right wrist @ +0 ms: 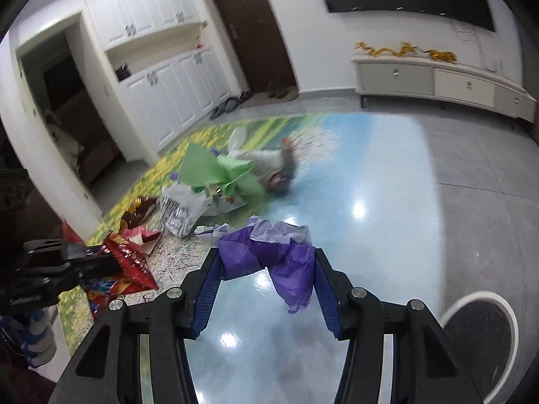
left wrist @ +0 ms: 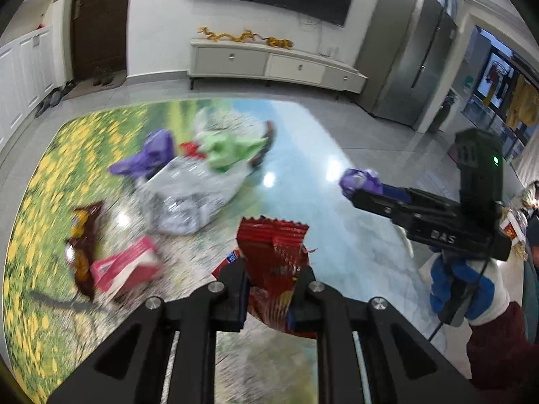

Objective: Collect trash
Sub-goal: 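Carry both bags to the bin and open both tools to drop them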

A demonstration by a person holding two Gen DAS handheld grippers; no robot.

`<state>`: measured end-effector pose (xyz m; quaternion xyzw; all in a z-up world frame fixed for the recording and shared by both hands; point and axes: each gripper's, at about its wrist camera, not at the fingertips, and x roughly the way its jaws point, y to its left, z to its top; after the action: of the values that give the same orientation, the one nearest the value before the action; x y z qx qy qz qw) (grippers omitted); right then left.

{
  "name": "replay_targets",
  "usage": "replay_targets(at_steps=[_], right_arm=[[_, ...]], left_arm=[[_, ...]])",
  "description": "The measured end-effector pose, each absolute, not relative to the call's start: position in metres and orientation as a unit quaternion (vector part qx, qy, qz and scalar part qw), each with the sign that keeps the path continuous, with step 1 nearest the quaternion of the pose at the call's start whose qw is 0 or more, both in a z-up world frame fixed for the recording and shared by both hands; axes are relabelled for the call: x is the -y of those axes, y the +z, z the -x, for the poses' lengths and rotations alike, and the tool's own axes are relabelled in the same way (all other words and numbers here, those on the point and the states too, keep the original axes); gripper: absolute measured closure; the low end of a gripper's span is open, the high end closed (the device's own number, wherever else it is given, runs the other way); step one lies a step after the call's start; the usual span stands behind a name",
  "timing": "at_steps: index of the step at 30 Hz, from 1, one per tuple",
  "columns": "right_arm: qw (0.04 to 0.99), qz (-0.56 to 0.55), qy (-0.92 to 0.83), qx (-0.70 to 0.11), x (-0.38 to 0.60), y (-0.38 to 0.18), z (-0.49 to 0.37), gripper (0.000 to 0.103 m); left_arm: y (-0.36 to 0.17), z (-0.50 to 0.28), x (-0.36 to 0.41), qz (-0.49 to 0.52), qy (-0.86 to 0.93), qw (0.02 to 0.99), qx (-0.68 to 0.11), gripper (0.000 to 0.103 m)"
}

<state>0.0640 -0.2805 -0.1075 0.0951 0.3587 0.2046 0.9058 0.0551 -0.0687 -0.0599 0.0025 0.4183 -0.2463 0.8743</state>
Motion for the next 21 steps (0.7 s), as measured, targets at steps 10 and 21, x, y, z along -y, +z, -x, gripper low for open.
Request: replay_targets(at_steps=[10,21], right_arm=[[0.924,-0.151,0.047,-0.348,0.411,-0.112,-0.016,0.052],[0.892,-0.187,-0.073,-0.404,0.513,-0.176,-0.002,0.049]], left_arm=[[-0.04,-0.072,0.214,-0.063,-0.352,0.843,-0.402,0.088],[-0.074,-0.092,0.376,-0.126,-0.402,0.8,-0.427,0.087]])
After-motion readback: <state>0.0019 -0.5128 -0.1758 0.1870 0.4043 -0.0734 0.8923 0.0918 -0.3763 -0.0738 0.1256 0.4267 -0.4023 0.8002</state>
